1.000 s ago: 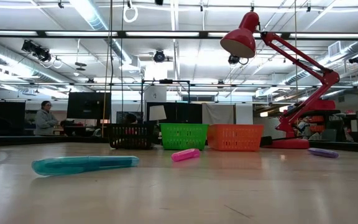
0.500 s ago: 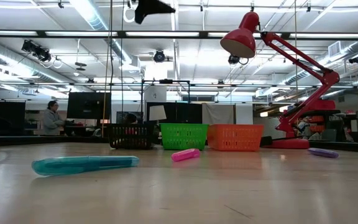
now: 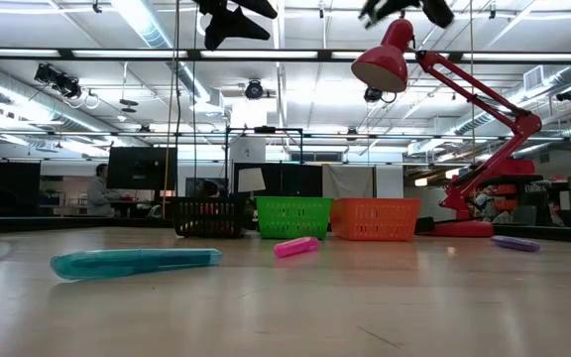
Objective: Pick & Place Markers
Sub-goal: Put the small green pen into the orange bin
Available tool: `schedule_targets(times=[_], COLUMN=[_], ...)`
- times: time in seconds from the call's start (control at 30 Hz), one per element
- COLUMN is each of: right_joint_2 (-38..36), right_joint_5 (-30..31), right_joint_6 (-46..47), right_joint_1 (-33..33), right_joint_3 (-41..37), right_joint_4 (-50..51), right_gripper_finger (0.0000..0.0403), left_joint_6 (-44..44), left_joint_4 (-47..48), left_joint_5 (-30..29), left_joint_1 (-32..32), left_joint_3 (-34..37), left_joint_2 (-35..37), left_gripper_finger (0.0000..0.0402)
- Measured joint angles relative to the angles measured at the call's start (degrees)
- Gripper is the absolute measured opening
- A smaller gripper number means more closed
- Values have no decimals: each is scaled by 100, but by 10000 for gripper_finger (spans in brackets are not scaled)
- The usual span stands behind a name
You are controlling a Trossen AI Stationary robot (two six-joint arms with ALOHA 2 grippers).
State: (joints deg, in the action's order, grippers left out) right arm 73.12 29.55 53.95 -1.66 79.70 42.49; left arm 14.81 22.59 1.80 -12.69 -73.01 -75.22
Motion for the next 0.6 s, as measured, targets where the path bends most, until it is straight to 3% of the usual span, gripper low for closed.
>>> schedule_targets(times=[0.13, 0.3, 0.6], right_joint_2=[111, 414, 1365], right_joint_5=[-733, -1657, -2738], right_joint_6=[851, 1087, 828], right_joint_1=[182, 585, 1331], right_joint_3=[-2, -2, -2], right_joint_4=[924, 1607, 1612], right_gripper_finger=[33, 33, 33], left_joint_6=[-16, -68, -107], left_joint_4=[-2, -3, -2], left_joint_5=[2, 4, 39], left_joint_1=[0, 0, 0], left_joint_3=[0, 0, 0], left_joint_2=[0, -2, -2], left_gripper_finger=[195, 195, 195])
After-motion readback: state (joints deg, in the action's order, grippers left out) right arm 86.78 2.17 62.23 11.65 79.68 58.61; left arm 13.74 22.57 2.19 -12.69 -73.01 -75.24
